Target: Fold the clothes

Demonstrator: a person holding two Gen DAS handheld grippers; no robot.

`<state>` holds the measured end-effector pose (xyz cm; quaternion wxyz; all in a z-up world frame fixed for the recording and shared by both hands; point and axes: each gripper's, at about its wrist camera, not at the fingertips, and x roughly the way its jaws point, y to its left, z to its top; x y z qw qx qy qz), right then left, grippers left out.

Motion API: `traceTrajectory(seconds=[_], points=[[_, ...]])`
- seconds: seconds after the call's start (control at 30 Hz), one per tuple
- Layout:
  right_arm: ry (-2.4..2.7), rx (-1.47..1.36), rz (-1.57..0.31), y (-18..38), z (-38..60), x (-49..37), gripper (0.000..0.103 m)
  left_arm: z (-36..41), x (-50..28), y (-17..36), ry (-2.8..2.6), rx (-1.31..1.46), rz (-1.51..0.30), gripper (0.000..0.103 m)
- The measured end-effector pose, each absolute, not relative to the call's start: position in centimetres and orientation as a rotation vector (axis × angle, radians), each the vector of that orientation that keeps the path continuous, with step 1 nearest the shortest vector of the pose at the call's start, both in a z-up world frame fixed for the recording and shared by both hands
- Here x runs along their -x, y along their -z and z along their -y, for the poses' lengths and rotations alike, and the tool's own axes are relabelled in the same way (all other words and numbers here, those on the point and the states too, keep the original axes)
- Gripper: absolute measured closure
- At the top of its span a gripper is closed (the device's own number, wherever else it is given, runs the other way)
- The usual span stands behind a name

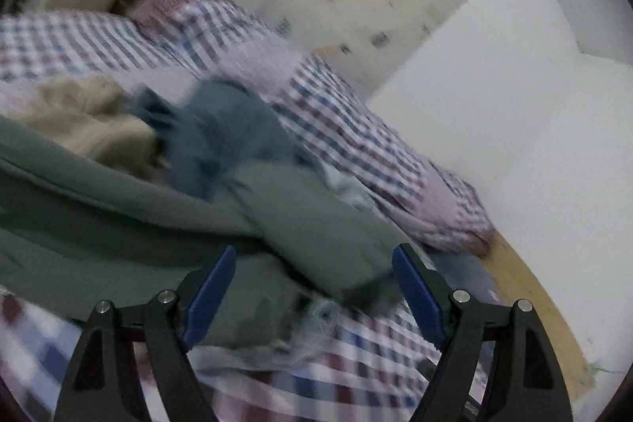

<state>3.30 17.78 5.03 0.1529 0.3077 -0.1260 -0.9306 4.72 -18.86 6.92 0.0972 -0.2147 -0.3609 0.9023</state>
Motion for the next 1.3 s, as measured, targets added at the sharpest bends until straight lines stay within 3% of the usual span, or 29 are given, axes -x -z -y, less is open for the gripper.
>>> traceTrajectory(seconds=[0.17,0.4,0.53,0.6,0.67,0.77,0.87,0.97,1.03,1.3], points=[[2.725,-0.836,0.249,-5.9,-17.4,-2.3,0.033,16.1,-2.1,-6.0,-2.562,0.749,1.024,0.019],[2.765,-0.809,0.001,-6.3,-16.9,1.4,0.034,15.9,-0.3,-4.9,-2.511,0.75,1.126,0.019],[2.757,-0.804,-0.043,-5.8,-16.4,3.9,0.037,15.3,0.7,-4.7,-2.491,0.765,1.113,0.023],[2.742,-0.82,-0.069,-5.6,-16.0,5.3,0.044,15.1,1.1,-4.5,-2.502,0.779,1.12,0.03],[2.726,-0.84,-0.095,-5.4,-15.4,6.8,0.051,15.2,1.6,-3.8,-2.524,0.825,1.135,0.053],[2.738,-0.833,-0.118,-5.3,-15.0,8.2,0.058,15.7,2.0,-3.2,-2.524,0.881,1.165,0.07],[2.747,-0.867,-0.095,-5.1,-15.1,9.0,0.098,16.0,1.9,-3.3,-2.503,0.858,1.187,0.081],[2.76,-0.857,-0.058,-5.8,-16.1,7.8,0.099,16.3,1.7,-3.4,-2.49,0.841,1.198,0.094],[2.781,-0.835,-0.055,-6.7,-16.8,6.5,0.1,16.7,1.4,-3.8,-2.496,0.824,1.206,0.098],[2.829,-0.736,-0.036,-12.3,-19.7,-1.4,0.1,18.2,-0.8,-7.5,-2.512,0.614,1.205,0.1]])
